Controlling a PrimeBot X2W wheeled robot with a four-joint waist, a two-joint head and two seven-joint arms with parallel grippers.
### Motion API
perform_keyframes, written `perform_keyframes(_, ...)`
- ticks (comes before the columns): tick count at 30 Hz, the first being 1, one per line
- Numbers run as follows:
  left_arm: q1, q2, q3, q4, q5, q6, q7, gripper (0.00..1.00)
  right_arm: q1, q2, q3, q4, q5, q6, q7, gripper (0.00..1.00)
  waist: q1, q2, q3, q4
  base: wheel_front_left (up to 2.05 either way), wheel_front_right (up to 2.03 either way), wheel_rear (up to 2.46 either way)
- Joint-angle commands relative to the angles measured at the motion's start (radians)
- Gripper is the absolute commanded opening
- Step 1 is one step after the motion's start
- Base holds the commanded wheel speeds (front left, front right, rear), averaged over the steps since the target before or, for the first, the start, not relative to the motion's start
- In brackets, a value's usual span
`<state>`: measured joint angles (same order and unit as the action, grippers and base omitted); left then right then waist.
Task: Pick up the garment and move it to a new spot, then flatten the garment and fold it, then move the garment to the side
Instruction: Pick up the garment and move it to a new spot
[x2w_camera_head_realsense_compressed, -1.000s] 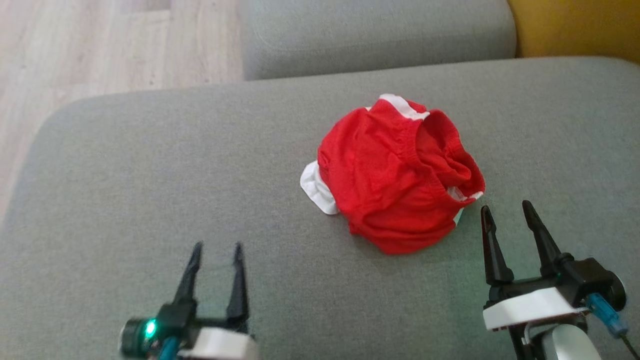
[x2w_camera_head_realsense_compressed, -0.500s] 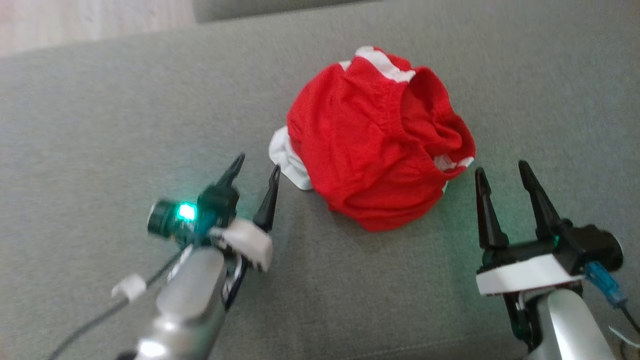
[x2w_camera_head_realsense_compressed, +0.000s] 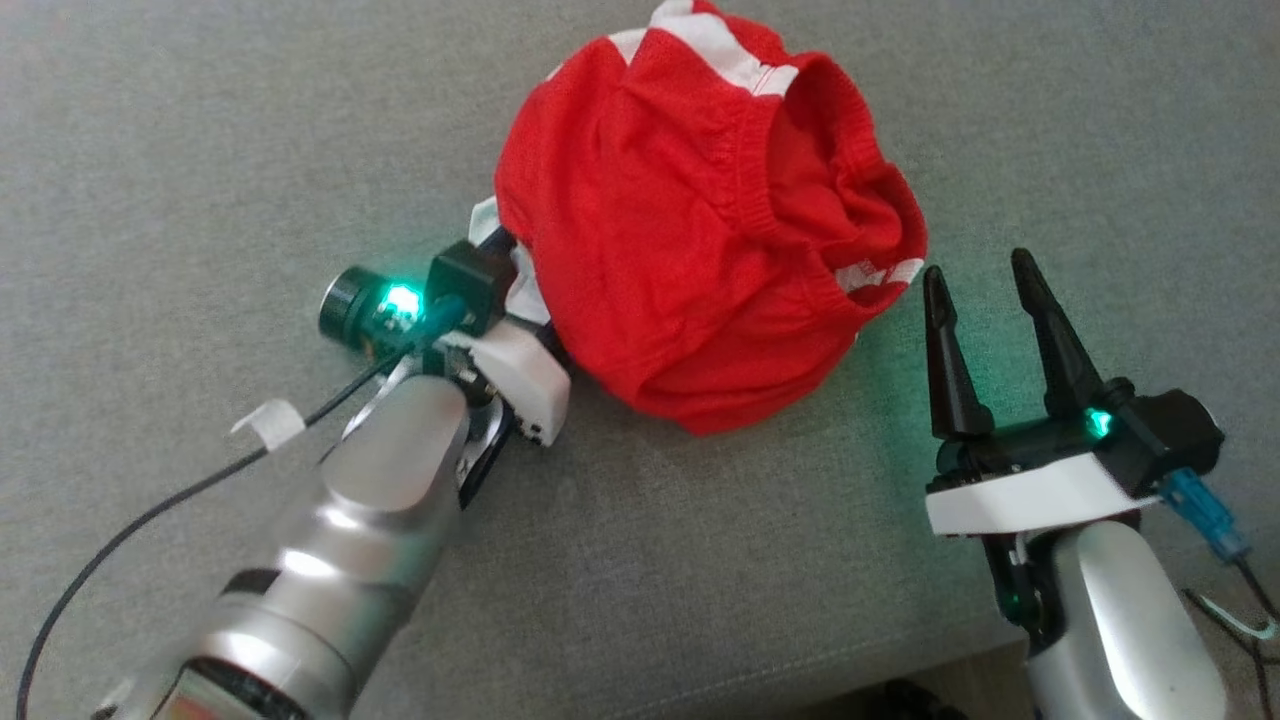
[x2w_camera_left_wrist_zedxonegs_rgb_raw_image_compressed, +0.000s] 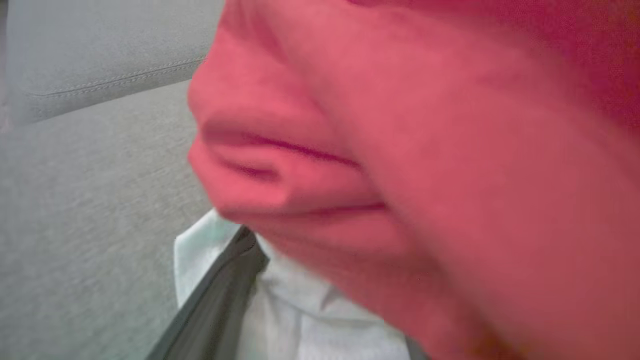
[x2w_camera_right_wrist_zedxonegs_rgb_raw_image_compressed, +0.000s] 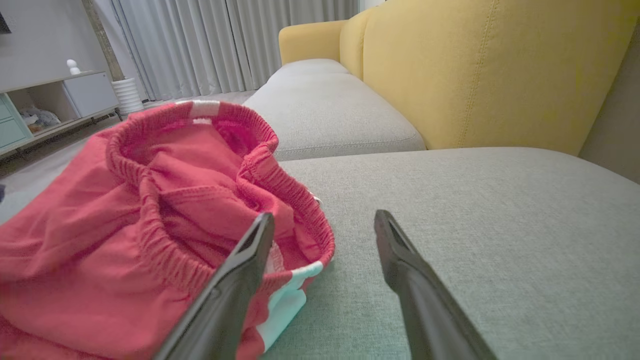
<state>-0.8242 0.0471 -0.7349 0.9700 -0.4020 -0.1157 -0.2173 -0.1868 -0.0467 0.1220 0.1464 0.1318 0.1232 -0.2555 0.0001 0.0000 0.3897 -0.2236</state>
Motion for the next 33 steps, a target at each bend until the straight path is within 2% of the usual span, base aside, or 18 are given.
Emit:
perform_keyframes(1, -0.022, 0.003, -0.017, -0.014, -0.016, -0.007, -0.004, 1.00, -0.022, -0.004, 0.027, -0.031, 0.002, 0.008, -0.006, 1.00, -0.0001, 0.0000, 0.017, -0.010, 0.00, 0.00, 0.00)
perform_keyframes(2, -0.031, 0.003, -0.041, -0.015, -0.025, -0.008, -0.005, 1.00, -0.026, -0.004, 0.030, -0.030, 0.002, 0.008, -0.006, 1.00, -0.0001, 0.0000, 0.021, -0.011, 0.00, 0.00, 0.00)
perform_keyframes(3, -0.037, 0.003, -0.066, -0.013, -0.035, -0.009, 0.000, 0.69, -0.029, -0.004, 0.033, -0.029, 0.003, 0.008, -0.006, 1.00, -0.0001, 0.0000, 0.023, -0.011, 0.00, 0.00, 0.00)
perform_keyframes(4, -0.042, 0.003, -0.089, -0.010, -0.046, -0.010, 0.006, 0.00, -0.032, -0.004, 0.036, -0.028, 0.003, 0.008, -0.006, 1.00, -0.0001, 0.0000, 0.024, -0.012, 0.00, 0.00, 0.00)
perform_keyframes(7, -0.067, 0.003, -0.136, -0.014, -0.059, -0.009, -0.015, 0.00, -0.039, -0.004, 0.037, -0.027, 0.003, 0.008, -0.006, 1.00, -0.0001, 0.0000, 0.018, -0.009, 0.00, 0.00, 0.00)
perform_keyframes(11, -0.112, 0.003, -0.154, -0.055, -0.040, 0.043, -0.042, 0.00, -0.028, -0.004, 0.024, -0.023, -0.003, 0.008, -0.006, 1.00, -0.0001, 0.0000, -0.014, 0.007, 0.00, 0.00, 0.00)
perform_keyframes(15, -0.146, 0.003, -0.108, -0.205, -0.003, 0.088, -0.044, 0.00, -0.011, -0.004, 0.018, -0.019, -0.004, 0.008, -0.006, 1.00, -0.0001, 0.0000, -0.062, 0.026, 0.00, 0.00, 0.00)
perform_keyframes(20, -0.175, 0.020, -0.024, -0.358, 0.066, 0.108, -0.044, 0.00, 0.009, -0.004, 0.025, -0.014, 0.002, 0.008, -0.006, 1.00, -0.0001, 0.0000, -0.126, 0.038, 0.00, 0.00, 0.00)
perform_keyframes(28, -0.266, 0.136, 0.093, -0.498, 0.150, 0.114, -0.044, 0.00, 0.043, -0.004, 0.011, -0.017, -0.003, 0.008, -0.006, 1.00, -0.0001, 0.0000, -0.177, 0.064, 0.00, 0.00, 0.00)
perform_keyframes(33, -0.295, 0.243, 0.171, -0.520, 0.142, 0.104, -0.044, 0.00, 0.070, -0.004, 0.000, -0.018, -0.010, 0.008, -0.006, 1.00, -0.0001, 0.0000, -0.204, 0.106, 0.00, 0.00, 0.00)
